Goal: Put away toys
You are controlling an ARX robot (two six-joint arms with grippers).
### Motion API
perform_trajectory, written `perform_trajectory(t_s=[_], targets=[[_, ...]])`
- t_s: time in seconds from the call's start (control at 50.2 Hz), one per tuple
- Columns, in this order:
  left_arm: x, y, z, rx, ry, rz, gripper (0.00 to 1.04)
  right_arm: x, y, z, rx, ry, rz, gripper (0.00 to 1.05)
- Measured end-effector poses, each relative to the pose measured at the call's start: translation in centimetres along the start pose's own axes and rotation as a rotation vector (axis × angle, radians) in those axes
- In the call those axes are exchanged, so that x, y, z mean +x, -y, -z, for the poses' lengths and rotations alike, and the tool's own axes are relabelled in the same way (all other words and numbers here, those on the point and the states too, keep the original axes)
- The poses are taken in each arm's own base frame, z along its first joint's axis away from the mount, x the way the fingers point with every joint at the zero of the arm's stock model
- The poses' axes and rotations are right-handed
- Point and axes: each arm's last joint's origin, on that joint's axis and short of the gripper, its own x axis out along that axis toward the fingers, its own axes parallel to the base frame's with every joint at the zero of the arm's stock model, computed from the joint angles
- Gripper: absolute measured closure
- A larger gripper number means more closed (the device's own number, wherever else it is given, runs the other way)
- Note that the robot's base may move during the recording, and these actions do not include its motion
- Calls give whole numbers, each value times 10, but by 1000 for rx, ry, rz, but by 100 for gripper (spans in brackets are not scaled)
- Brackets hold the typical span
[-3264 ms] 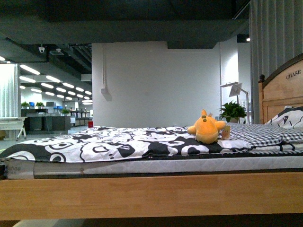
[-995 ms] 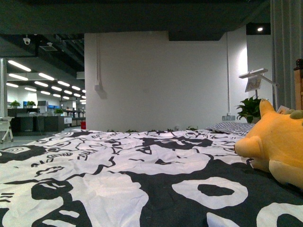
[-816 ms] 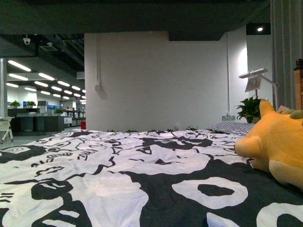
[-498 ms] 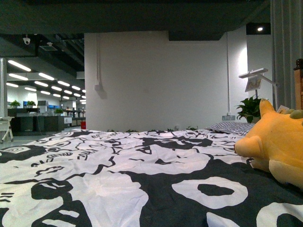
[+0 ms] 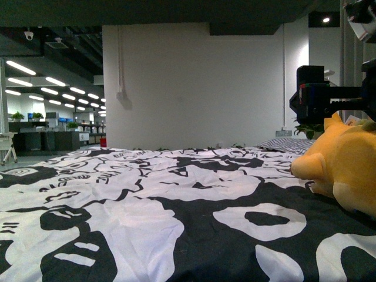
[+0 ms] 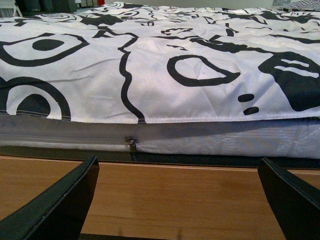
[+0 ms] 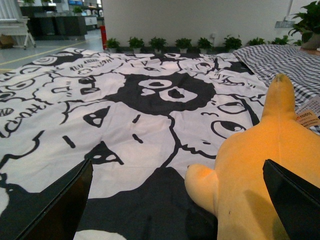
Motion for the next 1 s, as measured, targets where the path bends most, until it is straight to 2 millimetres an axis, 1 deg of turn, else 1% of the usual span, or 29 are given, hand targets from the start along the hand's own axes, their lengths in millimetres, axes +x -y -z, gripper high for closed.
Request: perform_trajectory(t_s=[0.04, 0.159, 0.219, 0.299, 0.378, 0.557, 0.617, 0.756, 0.856, 0.995], targets=[[0, 0, 0, 0, 0, 0, 6, 8, 1, 2, -11, -14, 14, 0], [0, 0, 0, 0, 0, 0, 6, 21, 6, 8, -30, -36, 42, 0], [0, 0, 0, 0, 0, 0, 6, 28, 13, 13, -42, -49, 72, 0], [0, 0, 0, 0, 0, 0, 6, 31, 19, 16, -45, -56, 92, 0], [0, 0, 0, 0, 0, 0, 6, 36, 32, 24, -52, -63, 135, 0], [0, 0, 0, 0, 0, 0, 6, 34, 56, 39, -54, -89, 197, 0], [0, 0, 0, 0, 0, 0, 6, 32, 64, 47, -54, -106, 213, 0], [0, 0, 0, 0, 0, 0, 6, 26, 77, 66, -49, -149, 232, 0], [0, 0, 0, 0, 0, 0, 6, 23, 80, 74, -39, -168, 223, 0], [0, 0, 0, 0, 0, 0, 6, 20, 76, 80, -36, -178, 199, 0]])
